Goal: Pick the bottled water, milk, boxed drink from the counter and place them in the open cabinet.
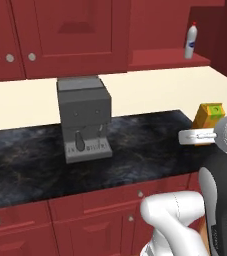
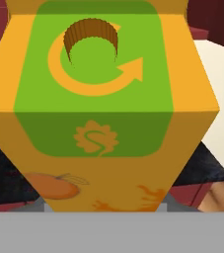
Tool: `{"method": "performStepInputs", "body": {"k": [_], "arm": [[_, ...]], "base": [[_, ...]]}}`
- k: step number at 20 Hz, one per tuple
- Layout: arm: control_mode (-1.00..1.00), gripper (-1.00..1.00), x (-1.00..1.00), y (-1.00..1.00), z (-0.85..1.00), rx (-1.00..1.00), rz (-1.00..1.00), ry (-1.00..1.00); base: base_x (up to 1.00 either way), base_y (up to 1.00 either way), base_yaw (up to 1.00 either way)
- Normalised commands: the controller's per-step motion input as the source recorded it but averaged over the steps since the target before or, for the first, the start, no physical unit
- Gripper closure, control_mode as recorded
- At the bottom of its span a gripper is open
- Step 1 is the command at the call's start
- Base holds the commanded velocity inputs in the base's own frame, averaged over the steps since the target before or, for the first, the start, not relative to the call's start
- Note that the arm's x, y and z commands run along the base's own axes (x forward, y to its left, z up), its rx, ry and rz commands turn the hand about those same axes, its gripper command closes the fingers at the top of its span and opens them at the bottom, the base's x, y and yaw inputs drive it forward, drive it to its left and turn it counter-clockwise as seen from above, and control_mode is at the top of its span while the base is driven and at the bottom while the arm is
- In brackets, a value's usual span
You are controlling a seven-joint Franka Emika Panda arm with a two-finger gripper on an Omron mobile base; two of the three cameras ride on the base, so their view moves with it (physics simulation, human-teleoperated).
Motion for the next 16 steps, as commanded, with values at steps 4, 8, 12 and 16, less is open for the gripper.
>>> {"method": "performStepInputs", "body": {"k": [4,8,12,16], "arm": [[1.0,1.0,0.0,0.0,0.0,0.0,0.0,0.0],[1.0,1.0,0.0,0.0,0.0,0.0,0.0,0.0],[1.0,1.0,0.0,0.0,0.0,0.0,0.0,0.0],[1.0,1.0,0.0,0.0,0.0,0.0,0.0,0.0]], "base": [[0.51,-0.07,-0.13],[0.54,-0.05,-0.13],[0.5,-0.01,-0.12],[0.43,-0.04,-0.12]]}}
